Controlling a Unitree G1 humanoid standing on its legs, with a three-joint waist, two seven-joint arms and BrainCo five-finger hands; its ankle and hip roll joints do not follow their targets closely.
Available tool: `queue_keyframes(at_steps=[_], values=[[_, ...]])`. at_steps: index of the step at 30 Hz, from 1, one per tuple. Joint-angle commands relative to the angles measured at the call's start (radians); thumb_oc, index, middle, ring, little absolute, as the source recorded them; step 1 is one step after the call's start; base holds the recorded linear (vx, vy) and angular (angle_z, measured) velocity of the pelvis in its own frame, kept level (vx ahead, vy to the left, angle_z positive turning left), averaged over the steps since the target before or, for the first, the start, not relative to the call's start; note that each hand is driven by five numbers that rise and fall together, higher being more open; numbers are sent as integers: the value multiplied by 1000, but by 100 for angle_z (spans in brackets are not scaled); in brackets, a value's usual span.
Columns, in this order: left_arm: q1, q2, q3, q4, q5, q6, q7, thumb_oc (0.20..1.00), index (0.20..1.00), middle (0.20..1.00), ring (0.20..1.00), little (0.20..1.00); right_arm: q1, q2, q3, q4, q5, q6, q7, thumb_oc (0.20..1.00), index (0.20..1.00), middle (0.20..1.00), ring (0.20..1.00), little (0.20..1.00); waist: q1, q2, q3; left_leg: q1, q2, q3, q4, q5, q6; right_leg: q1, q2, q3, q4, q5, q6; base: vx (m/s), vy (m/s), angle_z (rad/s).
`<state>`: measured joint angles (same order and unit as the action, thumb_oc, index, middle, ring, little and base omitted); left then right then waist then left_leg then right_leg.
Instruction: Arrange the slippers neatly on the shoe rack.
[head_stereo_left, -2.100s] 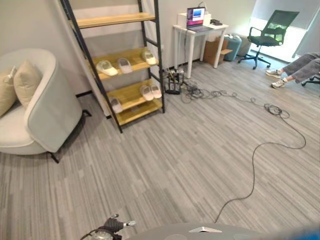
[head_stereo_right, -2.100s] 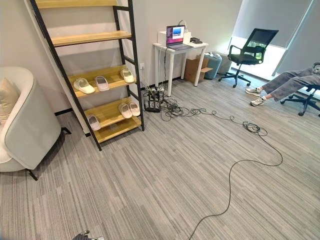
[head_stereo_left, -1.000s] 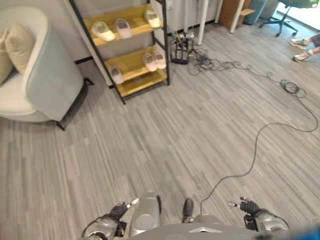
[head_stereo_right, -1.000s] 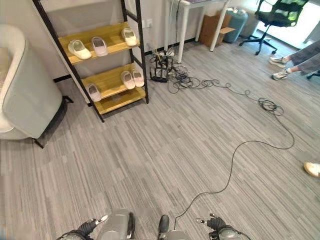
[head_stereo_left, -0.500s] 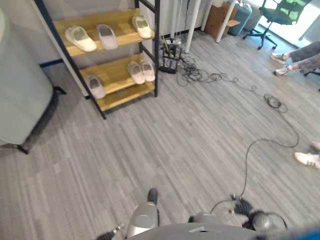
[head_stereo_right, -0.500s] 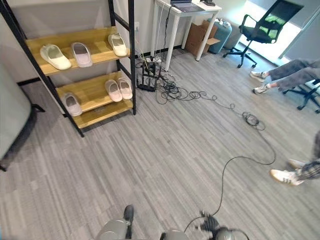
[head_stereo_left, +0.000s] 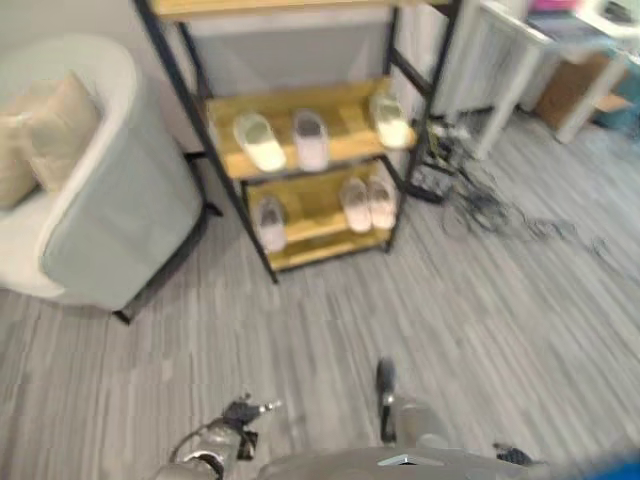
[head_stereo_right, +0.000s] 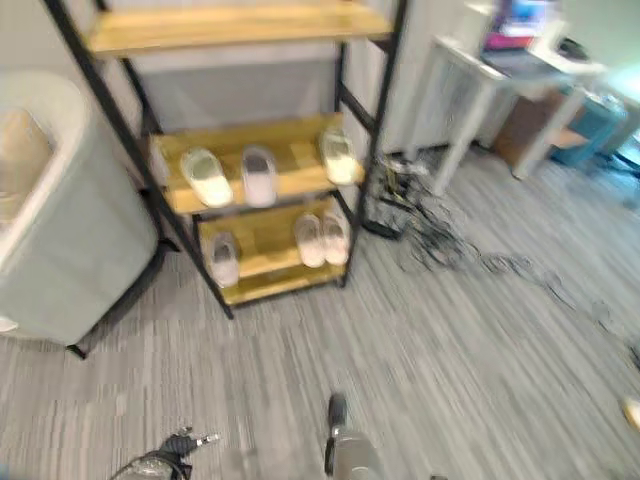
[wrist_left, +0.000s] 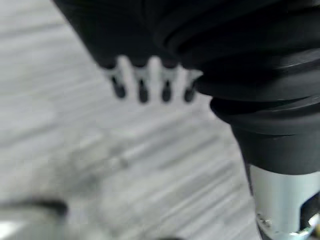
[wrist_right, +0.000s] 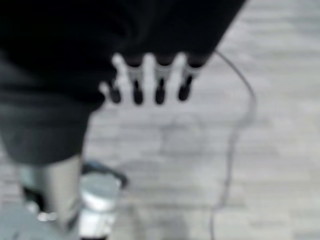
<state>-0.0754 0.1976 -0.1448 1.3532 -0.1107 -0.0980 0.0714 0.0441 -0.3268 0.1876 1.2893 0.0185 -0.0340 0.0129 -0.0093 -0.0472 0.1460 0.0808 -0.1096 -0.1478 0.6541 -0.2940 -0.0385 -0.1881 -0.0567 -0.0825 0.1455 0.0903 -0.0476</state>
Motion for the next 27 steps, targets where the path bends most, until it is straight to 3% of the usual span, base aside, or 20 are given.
queue_keyframes(at_steps=[1, 4, 5, 6, 7, 8, 9, 11, 14, 15, 18, 22, 24, 27], values=[[-27, 29, 50, -75, -138, -9, 22, 1000, 1000, 1000, 1000, 1000, -75, -49, 10, -7, 54, -7, -32, 1000, 1000, 1000, 1000, 1000, 6, -1, 65, -228, 162, 128, 14, 193, 37, 4, -62, -51, 35, -88, 114, 199, -176, 55], [-3, 29, 82, -23, -181, -8, 22, 1000, 1000, 1000, 1000, 1000, -128, -36, 28, -37, 85, -11, -44, 1000, 1000, 1000, 1000, 1000, 44, -10, 33, -233, 194, 209, -180, 133, 43, 76, -68, -112, 9, -143, 113, 377, -99, 41], [6, 23, 88, -6, -179, -2, 21, 1000, 1000, 1000, 1000, 1000, -126, -29, 30, -41, 79, -10, -45, 1000, 1000, 1000, 1000, 1000, 54, -16, 20, -241, 204, 217, -267, 145, 34, 102, -71, -126, 0, -159, 119, 287, -3, 30], [6, 23, 89, -6, -179, -2, 21, 1000, 1000, 1000, 1000, 1000, -126, -28, 30, -41, 79, -10, -45, 1000, 1000, 1000, 1000, 1000, 52, -18, 18, -242, 201, 217, -272, 149, 34, 100, -73, -127, -1, -158, 120, 491, 127, 62], [27, 23, 113, 17, -197, 2, 27, 1000, 1000, 1000, 1000, 1000, -116, -18, 40, -46, 47, -7, -52, 1000, 1000, 1000, 1000, 1000, 80, -10, 2, -265, 266, 196, -513, 314, -19, 160, -48, -149, -13, -201, 125, 351, 120, 60], [27, 23, 113, 17, -197, 2, 27, 1000, 1000, 1000, 1000, 1000, -116, -18, 41, -47, 47, -7, -52, 1000, 1000, 1000, 1000, 1000, 79, -11, 4, -256, 265, 197, -523, 319, -20, 164, -49, -149, -13, -202, 125, 464, 166, 46], [28, 27, 117, 17, -200, 0, 35, 1000, 1000, 1000, 1000, 1000, -112, -17, 41, -52, 42, -7, -59, 1000, 1000, 1000, 1000, 1000, 93, -13, 5, -284, 292, 183, -572, 361, -32, 189, -45, -154, -19, -215, 126, 224, 62, 8], [26, 36, 114, 17, -202, -3, 41, 1000, 1000, 1000, 1000, 1000, -98, -8, 43, -55, 36, -6, -63, 1000, 1000, 1000, 1000, 1000, 115, -24, 14, -313, 320, 169, -644, 397, -50, 238, -41, -158, -28, -242, 129, 373, 151, 5], [41, 40, 120, 34, -190, -2, 41, 1000, 1000, 1000, 1000, 1000, -77, 16, 46, -55, 19, -6, -60, 1000, 1000, 1000, 1000, 1000, 140, -31, -3, -316, 311, 120, -640, 423, -61, 301, -52, -135, -37, -262, 152, 445, 350, -19], [43, 42, 100, 46, -141, 4, 44, 1000, 1000, 1000, 1000, 1000, -80, 39, 44, -60, 20, -8, -61, 1000, 1000, 1000, 1000, 1000, 138, -51, -13, -345, 259, 109, -536, 378, -50, 298, -95, -94, -14, -247, 172, 349, 375, -69], [43, 48, 88, 48, -112, 6, 42, 1000, 1000, 1000, 1000, 1000, -77, 47, 41, -61, 25, -8, -58, 1000, 1000, 1000, 1000, 1000, 135, -59, -17, -348, 241, 121, -501, 357, -41, 293, -111, -84, 1, -242, 180, 185, 252, -33], [-4, 93, 22, -37, -47, -4, 59, 1000, 1000, 1000, 1000, 1000, -83, 52, 48, -93, 27, -8, -59, 1000, 1000, 1000, 1000, 1000, 99, -54, -25, -327, 189, 159, -462, 285, 8, 199, -161, -36, 147, -129, 203, 116, 245, -7], [-33, 123, 13, -98, -25, -9, 56, 1000, 1000, 1000, 1000, 1000, -56, -3, 29, -99, 29, -21, -28, 1000, 1000, 1000, 1000, 1000, 82, -47, -19, -303, 187, 173, -463, 262, 15, 170, -179, -59, 110, -112, 197, 70, 11, -2], [-35, 121, 13, -108, -23, -17, 54, 1000, 1000, 1000, 1000, 1000, -64, -8, 38, -75, 11, -11, -24, 1000, 1000, 1000, 1000, 1000, 77, -29, 5, -292, 206, 166, -458, 256, 5, 142, -206, -80, 45, -102, 200, 9, -116, -10]])
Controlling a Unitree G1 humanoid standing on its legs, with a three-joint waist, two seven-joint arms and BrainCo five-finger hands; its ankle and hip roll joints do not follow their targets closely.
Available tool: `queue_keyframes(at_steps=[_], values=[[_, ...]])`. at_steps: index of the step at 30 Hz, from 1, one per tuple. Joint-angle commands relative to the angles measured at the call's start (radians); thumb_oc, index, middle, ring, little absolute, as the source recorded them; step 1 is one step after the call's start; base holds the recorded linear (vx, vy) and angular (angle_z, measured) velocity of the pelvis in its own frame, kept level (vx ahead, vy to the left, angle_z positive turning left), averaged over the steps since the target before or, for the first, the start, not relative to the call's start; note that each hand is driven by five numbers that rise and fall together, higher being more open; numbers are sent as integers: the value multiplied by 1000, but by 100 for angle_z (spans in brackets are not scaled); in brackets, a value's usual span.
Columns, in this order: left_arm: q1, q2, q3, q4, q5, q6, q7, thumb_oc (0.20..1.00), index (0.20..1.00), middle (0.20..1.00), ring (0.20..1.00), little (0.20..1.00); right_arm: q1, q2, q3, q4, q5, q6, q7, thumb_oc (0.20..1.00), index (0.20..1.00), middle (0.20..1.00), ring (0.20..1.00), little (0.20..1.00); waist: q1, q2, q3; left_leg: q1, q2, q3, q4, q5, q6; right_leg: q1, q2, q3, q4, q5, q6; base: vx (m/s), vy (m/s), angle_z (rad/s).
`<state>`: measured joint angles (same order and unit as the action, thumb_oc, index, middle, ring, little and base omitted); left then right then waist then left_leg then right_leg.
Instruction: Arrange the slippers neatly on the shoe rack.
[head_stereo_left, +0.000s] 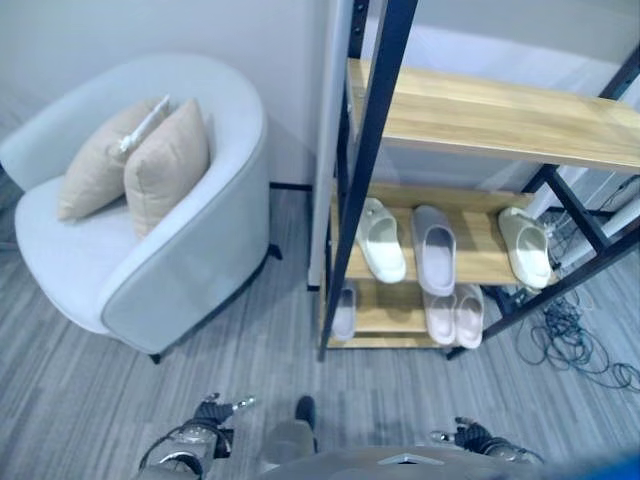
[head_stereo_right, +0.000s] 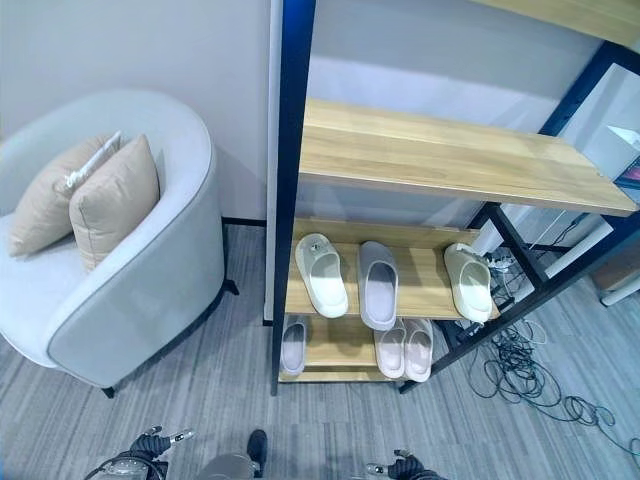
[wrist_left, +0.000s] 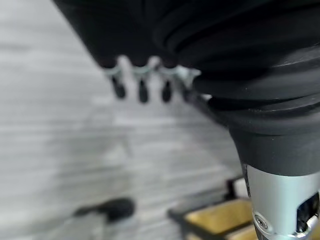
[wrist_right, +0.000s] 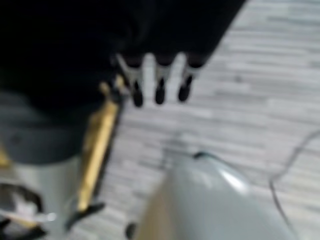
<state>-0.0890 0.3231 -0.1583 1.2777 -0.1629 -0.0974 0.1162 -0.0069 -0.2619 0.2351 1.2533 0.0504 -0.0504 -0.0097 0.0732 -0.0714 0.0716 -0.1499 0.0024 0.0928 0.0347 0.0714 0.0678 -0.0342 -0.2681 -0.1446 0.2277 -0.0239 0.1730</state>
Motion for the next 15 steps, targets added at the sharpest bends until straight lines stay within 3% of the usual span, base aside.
queue_keyframes(at_steps=[1, 6, 10, 11, 12, 15], values=[[-20, -7, 25, -32, 32, -18, 11, 1000, 1000, 1000, 1000, 1000, -12, -69, -3, -43, -29, 5, -4, 1000, 1000, 1000, 1000, 1000, -8, -8, 83, -60, 95, -79, 167, -110, -105, -2, 8, 3, -66, 10, -16, 8, -184, -21], [13, -27, 29, -8, 36, -22, 10, 1000, 1000, 1000, 1000, 1000, 0, -68, 28, -103, -77, 0, -8, 1000, 1000, 1000, 1000, 1000, 7, -18, 79, -44, 123, -68, 158, -93, -131, 41, 13, -6, -109, -7, -2, -5, -222, 6], [70, -43, 66, 15, 21, -21, 16, 1000, 1000, 1000, 1000, 1000, 24, -129, 64, -348, -124, -29, -16, 1000, 1000, 1000, 1000, 1000, 13, -11, 88, -28, 207, -107, 82, 3, -183, 46, 92, -27, -92, -86, -38, -25, -329, 8], [70, -43, 66, 15, 21, -21, 16, 1000, 1000, 1000, 1000, 1000, 24, -129, 64, -348, -124, -29, -16, 1000, 1000, 1000, 1000, 1000, 13, -11, 88, -28, 207, -107, 82, 3, -183, 46, 92, -27, -92, -86, -38, -16, -292, 28], [95, -60, 82, 32, 20, -18, 22, 1000, 1000, 1000, 1000, 1000, 50, -166, 43, -466, -129, -39, -21, 1000, 1000, 1000, 1000, 1000, 4, -8, 100, -32, 235, -109, 64, 35, -185, 62, 119, -61, -78, -117, -58, 0, -234, 41], [114, -75, 86, 38, 29, -11, 26, 1000, 1000, 1000, 1000, 1000, 65, -199, 3, -557, -125, -47, -31, 1000, 1000, 1000, 1000, 1000, -12, 0, 103, -58, 233, -53, 54, 54, -171, 78, 120, -101, -74, -129, -61, 6, -106, 48]])
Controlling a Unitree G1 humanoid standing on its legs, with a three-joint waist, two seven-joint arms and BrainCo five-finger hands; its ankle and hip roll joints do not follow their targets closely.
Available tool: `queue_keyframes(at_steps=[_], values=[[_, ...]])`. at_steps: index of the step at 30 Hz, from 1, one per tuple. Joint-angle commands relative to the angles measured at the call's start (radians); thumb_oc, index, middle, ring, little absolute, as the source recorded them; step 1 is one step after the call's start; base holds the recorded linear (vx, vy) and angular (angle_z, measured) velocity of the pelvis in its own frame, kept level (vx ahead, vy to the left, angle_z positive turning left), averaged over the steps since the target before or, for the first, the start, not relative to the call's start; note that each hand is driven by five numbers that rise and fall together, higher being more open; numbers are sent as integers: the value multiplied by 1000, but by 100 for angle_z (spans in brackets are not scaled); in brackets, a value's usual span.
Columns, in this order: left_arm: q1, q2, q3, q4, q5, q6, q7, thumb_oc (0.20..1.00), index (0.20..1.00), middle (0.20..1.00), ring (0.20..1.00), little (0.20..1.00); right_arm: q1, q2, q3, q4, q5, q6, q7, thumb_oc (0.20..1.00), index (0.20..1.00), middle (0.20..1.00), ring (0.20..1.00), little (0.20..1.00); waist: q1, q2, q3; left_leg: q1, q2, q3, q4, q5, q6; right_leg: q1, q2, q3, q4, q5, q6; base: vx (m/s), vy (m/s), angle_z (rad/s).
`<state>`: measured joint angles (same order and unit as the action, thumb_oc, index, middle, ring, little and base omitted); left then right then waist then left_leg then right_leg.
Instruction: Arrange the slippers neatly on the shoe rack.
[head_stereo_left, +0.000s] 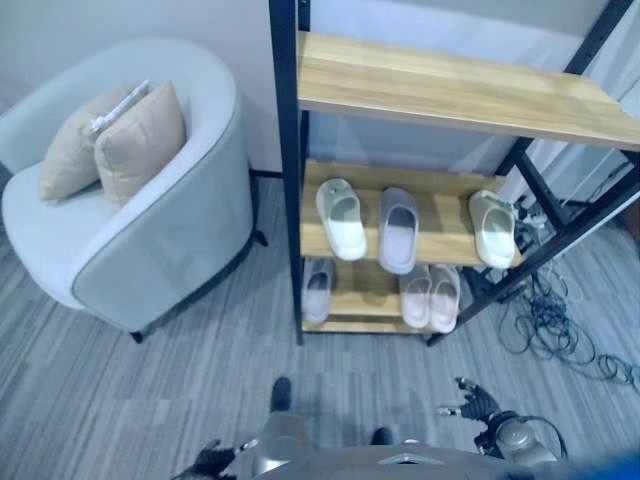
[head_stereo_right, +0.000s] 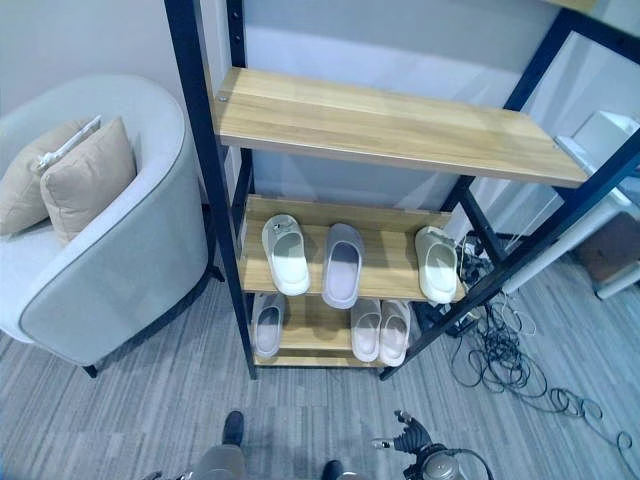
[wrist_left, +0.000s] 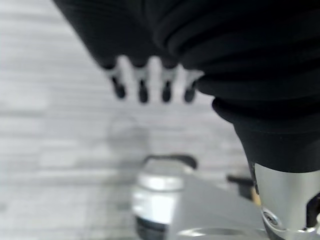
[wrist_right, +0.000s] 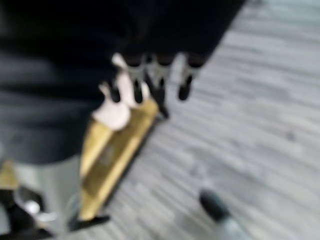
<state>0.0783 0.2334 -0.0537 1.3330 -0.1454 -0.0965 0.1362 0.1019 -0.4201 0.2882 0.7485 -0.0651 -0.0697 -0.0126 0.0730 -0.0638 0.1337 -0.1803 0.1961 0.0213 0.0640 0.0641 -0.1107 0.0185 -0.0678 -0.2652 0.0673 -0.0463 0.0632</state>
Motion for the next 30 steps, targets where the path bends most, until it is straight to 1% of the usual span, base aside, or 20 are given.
queue_keyframes(at_steps=[1, 2, 3, 4, 9, 11, 13, 14, 16, 17, 18, 22, 26, 27, 28, 30], values=[[-53, 15, -19, -18, 11, -12, 6, 1000, 1000, 1000, 1000, 1000, -42, -42, -51, -53, -9, -27, -28, 1000, 1000, 1000, 1000, 1000, -11, -8, 41, -27, 39, 19, 23, 62, 7, 25, -80, 21, 87, -107, 49, 56, 17, 40], [-40, 11, -12, -6, 20, -10, 5, 1000, 1000, 1000, 1000, 1000, -39, -52, -66, -80, -6, -34, -32, 1000, 1000, 1000, 1000, 1000, -11, -1, 32, -11, 38, 24, -5, 57, 10, 23, -79, 23, 95, -110, 51, 85, 55, 24], [-30, 1, -15, -2, 24, -9, 1, 1000, 1000, 1000, 1000, 1000, -45, -87, -90, -159, -25, -44, -41, 1000, 1000, 1000, 1000, 1000, -7, 6, 30, -7, 21, -2, -7, 50, 11, 18, -85, 31, 105, -110, 58, 102, 78, 9], [-30, 0, -14, 6, 38, -7, -1, 1000, 1000, 1000, 1000, 1000, -43, -105, -107, -199, -43, -49, -44, 1000, 1000, 1000, 1000, 1000, -11, 9, 26, -7, 18, -4, -9, 46, 9, 16, -90, 27, 107, -110, 61, 92, 91, 3], [-25, 21, -1, -13, 59, -13, 0, 1000, 1000, 1000, 1000, 1000, -60, -166, -210, -365, -73, -66, -92, 1000, 1000, 1000, 1000, 1000, -18, 19, 14, -9, 1, 11, 19, 14, 12, 20, -118, 42, 88, -92, 78, 84, 71, -10], [-34, 30, -6, -41, 54, -21, 4, 1000, 1000, 1000, 1000, 1000, -83, -184, -240, -416, -82, -70, -119, 1000, 1000, 1000, 1000, 1000, -13, 25, 23, -20, -6, 15, 36, 2, 14, 7, -127, 53, 88, -89, 83, 24, 52, -4], [-57, 42, -36, -98, 65, -36, 13, 1000, 1000, 1000, 1000, 1000, -148, -224, -284, -490, -113, -80, -169, 1000, 1000, 1000, 1000, 1000, -6, 39, 52, -49, -15, 15, 58, -6, 18, -31, -140, 66, 103, -87, 85, -28, 41, -11], [-58, 41, -36, -98, 65, -35, 13, 1000, 1000, 1000, 1000, 1000, -148, -224, -286, -492, -114, -79, -168, 1000, 1000, 1000, 1000, 1000, -4, 40, 51, -52, -15, 15, 61, -7, 18, -34, -140, 67, 105, -88, 85, -53, 23, -11], [-79, 43, -71, -130, 71, -48, 19, 1000, 1000, 1000, 1000, 1000, -210, -251, -302, -524, -127, -85, -206, 1000, 1000, 1000, 1000, 1000, -2, 50, 75, -76, -22, 13, 72, -10, 20, -67, -146, 78, 120, -85, 85, -53, 12, -10], [-81, 42, -71, -130, 71, -47, 19, 1000, 1000, 1000, 1000, 1000, -211, -252, -302, -524, -127, -85, -207, 1000, 1000, 1000, 1000, 1000, -2, 51, 76, -78, -21, 13, 74, -11, 20, -70, -146, 79, 122, -86, 85, -42, 6, -12], [-93, 35, -104, -156, 74, -54, 17, 1000, 1000, 1000, 1000, 1000, -281, -271, -294, -503, -134, -83, -234, 1000, 1000, 1000, 1000, 1000, 5, 61, 92, -94, -26, 10, 78, -12, 23, -93, -145, 90, 129, -83, 85, -24, 3, -11], [-110, 23, -170, -187, 82, -66, 14, 1000, 1000, 1000, 1000, 1000, -407, -320, -278, -436, -184, -63, -310, 1000, 1000, 1000, 1000, 1000, 15, 86, 122, -115, -33, 13, 70, -7, 25, -128, -147, 102, 126, -74, 87, -20, 4, -10], [-119, 20, -242, -237, 86, -82, 20, 1000, 1000, 1000, 1000, 1000, -559, -350, -236, -317, -166, -47, -374, 1000, 1000, 1000, 1000, 1000, 34, 113, 152, -142, -41, 13, 65, 2, 26, -167, -148, 114, 129, -67, 91, -24, -2, -8], [-120, 19, -240, -238, 86, -82, 20, 1000, 1000, 1000, 1000, 1000, -566, -351, -232, -311, -165, -49, -376, 1000, 1000, 1000, 1000, 1000, 34, 114, 153, -144, -40, 13, 65, 2, 26, -169, -148, 115, 129, -67, 91, -24, 5, -10], [-123, 21, -253, -253, 71, -86, 20, 1000, 1000, 1000, 1000, 1000, -642, -373, -202, -245, -146, -46, -392, 1000, 1000, 1000, 1000, 1000, 44, 128, 166, -154, -46, 11, 64, 5, 26, -186, -149, 119, 136, -66, 91, -10, 7, -5], [-125, 16, -253, -239, 59, -87, 29, 1000, 1000, 1000, 1000, 1000, -683, -388, -184, -238, -143, -42, -397, 1000, 1000, 1000, 1000, 1000, 48, 138, 178, -161, -49, 11, 61, 8, 27, -198, -150, 121, 141, -66, 93, 2, 4, -4]])
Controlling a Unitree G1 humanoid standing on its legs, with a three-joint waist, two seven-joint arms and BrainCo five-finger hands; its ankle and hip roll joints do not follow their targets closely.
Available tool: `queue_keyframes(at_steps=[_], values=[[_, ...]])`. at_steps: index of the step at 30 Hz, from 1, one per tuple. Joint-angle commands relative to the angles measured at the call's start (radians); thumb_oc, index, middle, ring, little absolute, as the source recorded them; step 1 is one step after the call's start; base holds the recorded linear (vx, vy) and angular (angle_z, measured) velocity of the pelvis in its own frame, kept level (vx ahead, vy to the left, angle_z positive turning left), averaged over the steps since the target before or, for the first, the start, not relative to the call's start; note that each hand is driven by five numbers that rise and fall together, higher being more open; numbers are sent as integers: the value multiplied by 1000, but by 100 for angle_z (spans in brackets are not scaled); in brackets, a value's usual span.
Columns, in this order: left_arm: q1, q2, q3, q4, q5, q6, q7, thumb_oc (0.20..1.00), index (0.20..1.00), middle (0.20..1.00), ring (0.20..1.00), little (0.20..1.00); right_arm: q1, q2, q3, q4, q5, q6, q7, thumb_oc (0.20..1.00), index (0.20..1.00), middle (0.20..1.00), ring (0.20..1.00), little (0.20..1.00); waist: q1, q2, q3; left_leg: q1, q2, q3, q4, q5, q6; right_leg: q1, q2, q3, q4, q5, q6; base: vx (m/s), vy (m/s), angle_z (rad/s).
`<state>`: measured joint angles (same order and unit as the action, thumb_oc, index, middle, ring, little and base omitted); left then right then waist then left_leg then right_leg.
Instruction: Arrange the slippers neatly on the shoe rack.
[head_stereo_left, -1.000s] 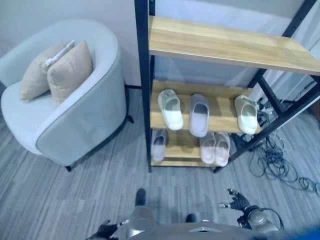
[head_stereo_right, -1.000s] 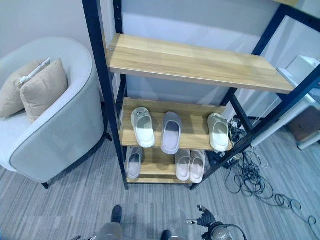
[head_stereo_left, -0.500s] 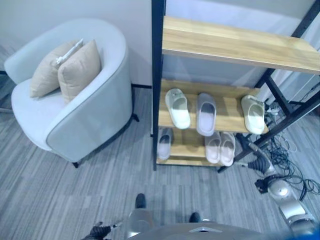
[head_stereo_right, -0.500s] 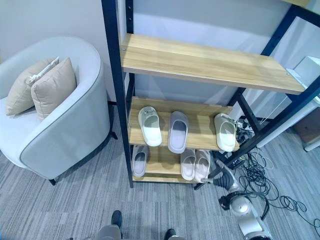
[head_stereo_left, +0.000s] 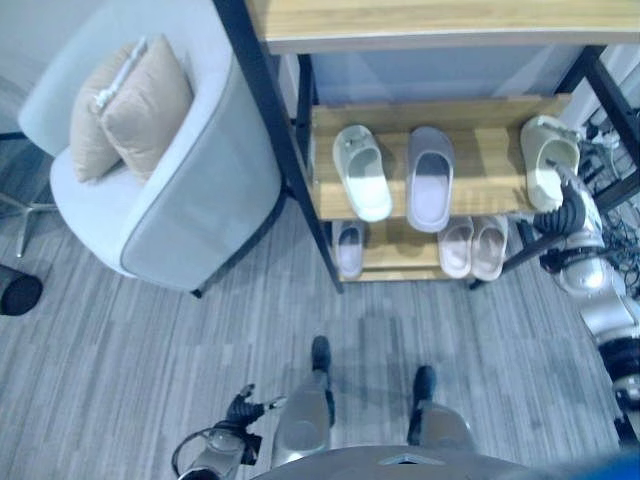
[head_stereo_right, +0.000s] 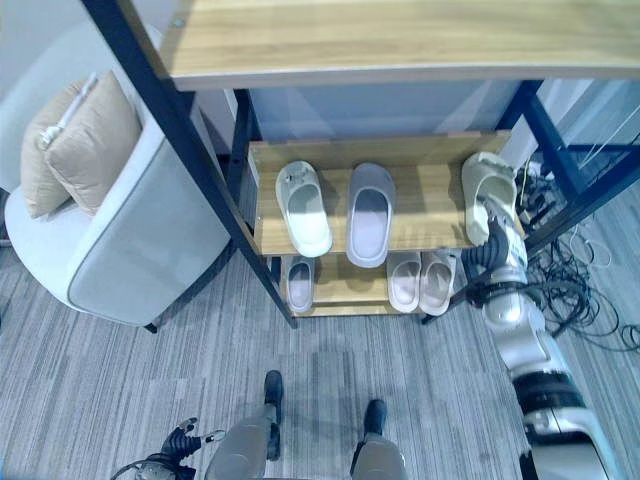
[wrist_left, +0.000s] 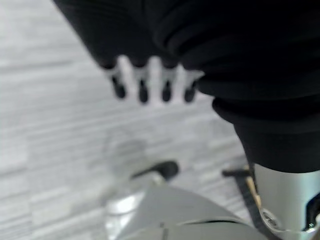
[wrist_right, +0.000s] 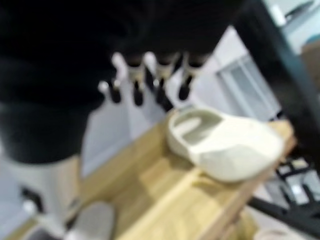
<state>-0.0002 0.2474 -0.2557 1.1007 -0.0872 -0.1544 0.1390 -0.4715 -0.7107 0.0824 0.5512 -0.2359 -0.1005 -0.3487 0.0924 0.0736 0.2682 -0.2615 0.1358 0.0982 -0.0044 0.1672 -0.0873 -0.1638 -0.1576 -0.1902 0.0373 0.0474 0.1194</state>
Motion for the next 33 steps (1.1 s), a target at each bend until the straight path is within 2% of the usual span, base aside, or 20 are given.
queue_keyframes(at_steps=[1, 6, 10, 17, 28, 33], values=[[-49, -1, -57, 2, 0, -30, 32, 1000, 1000, 1000, 1000, 1000, -137, -101, 26, -21, 40, -13, -69, 1000, 1000, 1000, 1000, 1000, 33, 4, 48, -83, 10, -67, 129, -95, 4, -19, -61, 45, 174, -160, 37, 6, 8, -9], [-45, 10, -39, -1, -20, -38, 53, 1000, 1000, 1000, 1000, 1000, -210, -116, 36, -1, 76, -23, -95, 1000, 1000, 1000, 1000, 1000, 49, 21, 64, -106, -1, -78, 128, -90, 4, -29, -67, 34, 181, -163, 39, 44, 5, 1], [-57, 16, -45, 1, -7, -38, 64, 1000, 1000, 1000, 1000, 1000, -246, -107, 30, 14, 115, -35, -107, 1000, 1000, 1000, 1000, 1000, 57, 24, 69, -114, -7, -86, 127, -88, 3, -29, -72, 21, 182, -163, 40, 29, 6, 10], [-78, 12, -66, 2, 7, -35, 71, 1000, 1000, 1000, 1000, 1000, -244, -70, 17, -29, 143, -42, -113, 1000, 1000, 1000, 1000, 1000, 60, 19, 80, -135, -18, -100, 124, -84, 0, -29, -77, -1, 182, -165, 40, 21, 5, 15], [-104, 15, -90, 2, 20, -34, 72, 1000, 1000, 1000, 1000, 1000, -252, -32, 40, 15, 197, -67, -92, 1000, 1000, 1000, 1000, 1000, 78, 5, 103, -165, -29, -114, 147, -94, 0, -34, -84, -18, 188, -165, 42, 8, 4, 6], [-90, 25, -96, 10, 19, -40, 82, 1000, 1000, 1000, 1000, 1000, -349, -45, 96, 165, 186, -43, -109, 1000, 1000, 1000, 1000, 1000, 97, 2, 109, -181, -32, -119, 155, -96, 1, -47, -83, -17, 187, -159, 42, 10, 9, 5]])
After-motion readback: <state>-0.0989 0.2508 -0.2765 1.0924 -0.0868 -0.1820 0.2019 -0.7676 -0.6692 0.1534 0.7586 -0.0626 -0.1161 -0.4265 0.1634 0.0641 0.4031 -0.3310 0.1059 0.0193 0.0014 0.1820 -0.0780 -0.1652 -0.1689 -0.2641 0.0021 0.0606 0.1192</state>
